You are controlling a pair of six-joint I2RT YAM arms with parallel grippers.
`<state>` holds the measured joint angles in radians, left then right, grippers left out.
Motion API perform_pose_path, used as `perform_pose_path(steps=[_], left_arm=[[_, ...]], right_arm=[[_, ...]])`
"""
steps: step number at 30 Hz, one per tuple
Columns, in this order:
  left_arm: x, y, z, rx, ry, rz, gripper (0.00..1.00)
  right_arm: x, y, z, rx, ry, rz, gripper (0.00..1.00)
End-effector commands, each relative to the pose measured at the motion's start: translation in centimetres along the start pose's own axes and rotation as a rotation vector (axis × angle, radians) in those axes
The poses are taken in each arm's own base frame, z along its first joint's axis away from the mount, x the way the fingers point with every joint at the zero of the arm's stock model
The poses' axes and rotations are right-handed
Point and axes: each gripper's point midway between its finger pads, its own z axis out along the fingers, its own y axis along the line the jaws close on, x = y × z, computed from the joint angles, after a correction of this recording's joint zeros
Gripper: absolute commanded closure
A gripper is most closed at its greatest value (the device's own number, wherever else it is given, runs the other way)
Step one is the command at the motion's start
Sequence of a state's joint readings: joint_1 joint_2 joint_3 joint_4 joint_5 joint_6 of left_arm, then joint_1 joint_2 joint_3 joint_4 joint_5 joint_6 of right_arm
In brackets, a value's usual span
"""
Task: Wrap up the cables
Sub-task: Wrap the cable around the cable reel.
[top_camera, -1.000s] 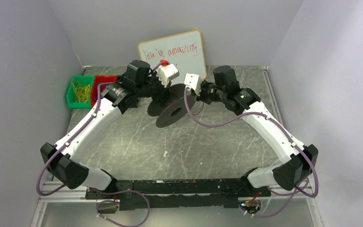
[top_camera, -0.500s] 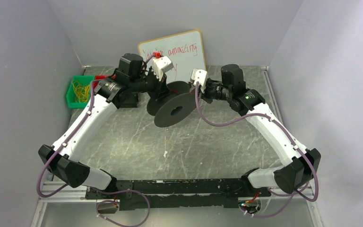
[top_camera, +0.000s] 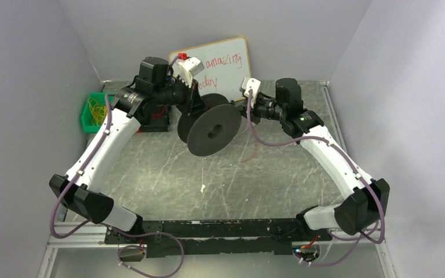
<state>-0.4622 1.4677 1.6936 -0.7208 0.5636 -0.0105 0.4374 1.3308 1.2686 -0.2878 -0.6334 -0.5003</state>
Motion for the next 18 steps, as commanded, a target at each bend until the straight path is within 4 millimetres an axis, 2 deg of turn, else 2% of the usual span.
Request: perform_pose_path(steps=[1,8,15,18], left_arm=[[-6.4,-2.7,-3.4,0.058,-0.193,0.078,0.97],[-7.6,-1.8,-4.2,-0.021,-0.228,0.094,0.97],[-9.4,1.1,-5.1,-0.186,-0.294,0.001,0.97],[-9.7,1.5,-5.3,-0.191,-0.308,-0.031,0.97]], right_arm=[[2.4,-1.0,0.3,0.013,0.068,0.106,0.88],[3.3,0.1,0.4,-0.037,0.07,0.144,0.87],[4.9,1.0,0.4,-0.048,0.093,0.163,0.87],[5.3,1.3,0.5,-0.053,0.093,0.178,0.87]])
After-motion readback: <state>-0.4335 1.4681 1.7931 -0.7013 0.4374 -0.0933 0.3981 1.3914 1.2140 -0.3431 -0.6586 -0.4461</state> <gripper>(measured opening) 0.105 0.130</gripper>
